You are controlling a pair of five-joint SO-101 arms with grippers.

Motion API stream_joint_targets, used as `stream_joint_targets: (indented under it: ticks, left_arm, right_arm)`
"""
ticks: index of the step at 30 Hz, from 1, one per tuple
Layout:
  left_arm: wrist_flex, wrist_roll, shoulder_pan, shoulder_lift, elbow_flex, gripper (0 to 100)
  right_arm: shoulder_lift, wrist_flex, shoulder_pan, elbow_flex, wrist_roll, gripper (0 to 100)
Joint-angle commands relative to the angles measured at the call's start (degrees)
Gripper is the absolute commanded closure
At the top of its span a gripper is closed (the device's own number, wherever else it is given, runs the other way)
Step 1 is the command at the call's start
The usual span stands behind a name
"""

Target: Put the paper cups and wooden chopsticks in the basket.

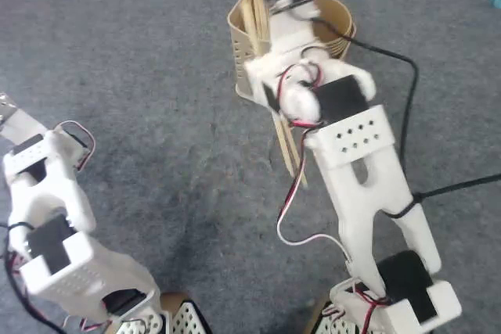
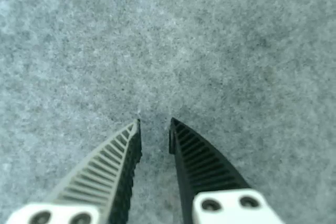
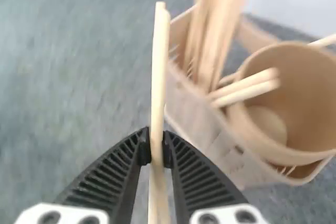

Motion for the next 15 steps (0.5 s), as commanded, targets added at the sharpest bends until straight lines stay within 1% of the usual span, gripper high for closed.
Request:
stream_joint_targets:
  ticks: [1, 3, 8, 15]
  left_arm:
    - [-1.05, 0.00, 0.35, -0.44, -1.63, 92]
    - [-1.05, 0.00, 0.35, -0.44, -1.63, 92]
    - [-1.05, -0.09, 0.35, -0.44, -1.63, 92]
    - [-1.05, -0.09, 0.53, -0.44, -1.63, 92]
  right_arm:
    - [-3.82, -8.57, 1.10, -1.93, -6.33, 99.1]
    - [-3.74, -12.35, 1.10, -1.93, -7.56, 99.1]
    - [-3.03, -25.89, 1.89, -1.85, -7.38, 99.1]
    - [1.71, -50.68, 4.53, -1.85, -7.21, 99.1]
